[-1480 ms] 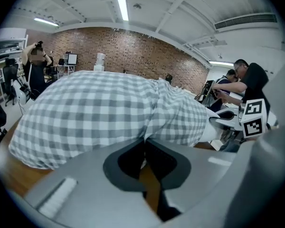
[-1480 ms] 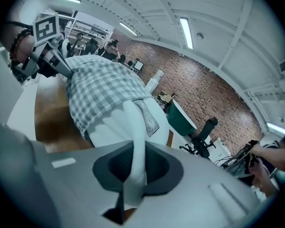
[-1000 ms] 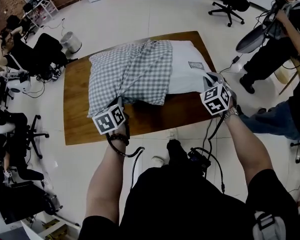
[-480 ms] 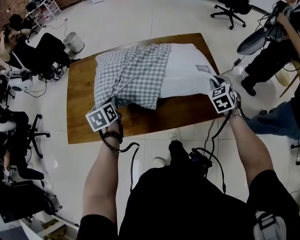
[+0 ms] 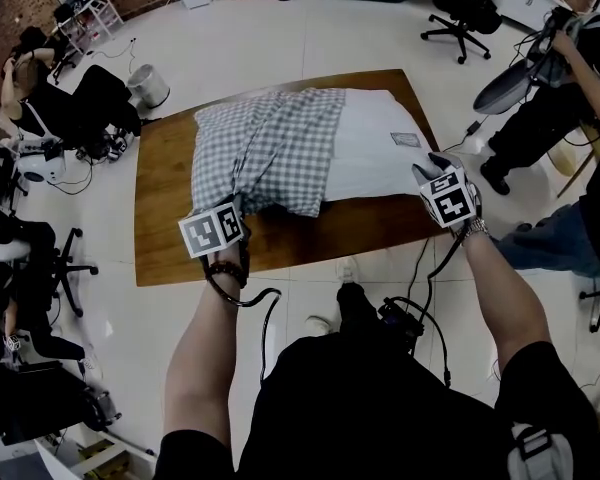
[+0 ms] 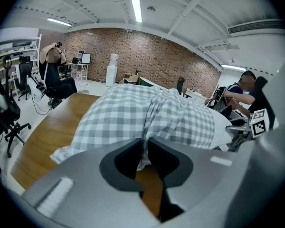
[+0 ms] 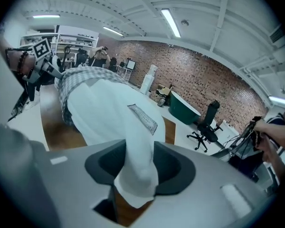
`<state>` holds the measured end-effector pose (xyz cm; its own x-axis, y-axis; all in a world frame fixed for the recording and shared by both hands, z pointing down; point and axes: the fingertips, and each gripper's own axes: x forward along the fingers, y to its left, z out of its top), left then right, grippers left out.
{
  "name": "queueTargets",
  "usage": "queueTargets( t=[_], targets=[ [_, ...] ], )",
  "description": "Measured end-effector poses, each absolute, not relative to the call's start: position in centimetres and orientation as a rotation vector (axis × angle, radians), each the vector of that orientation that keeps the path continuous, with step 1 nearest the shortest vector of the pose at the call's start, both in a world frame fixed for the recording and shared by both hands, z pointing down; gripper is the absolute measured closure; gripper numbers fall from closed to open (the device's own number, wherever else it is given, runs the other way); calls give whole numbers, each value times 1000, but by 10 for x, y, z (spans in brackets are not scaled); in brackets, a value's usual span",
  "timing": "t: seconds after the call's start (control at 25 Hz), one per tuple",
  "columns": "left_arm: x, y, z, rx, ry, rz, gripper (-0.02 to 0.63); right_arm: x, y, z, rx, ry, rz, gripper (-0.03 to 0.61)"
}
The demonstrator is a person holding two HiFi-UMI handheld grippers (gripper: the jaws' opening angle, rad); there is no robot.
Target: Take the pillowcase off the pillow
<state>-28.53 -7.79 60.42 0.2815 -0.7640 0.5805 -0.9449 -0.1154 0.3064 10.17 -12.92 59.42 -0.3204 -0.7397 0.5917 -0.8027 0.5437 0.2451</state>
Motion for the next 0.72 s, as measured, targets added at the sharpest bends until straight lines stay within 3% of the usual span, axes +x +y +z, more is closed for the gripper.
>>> queueTargets(
  t=[0.4, 0.72],
  targets=[
    [-276, -54, 559, 2027, -1554, 294, 566, 82, -95, 571, 1228, -2201, 148, 357],
    [-264, -69, 512, 2098, -1559, 352, 566, 88, -93, 539, 1255, -2227, 166, 353]
  ],
)
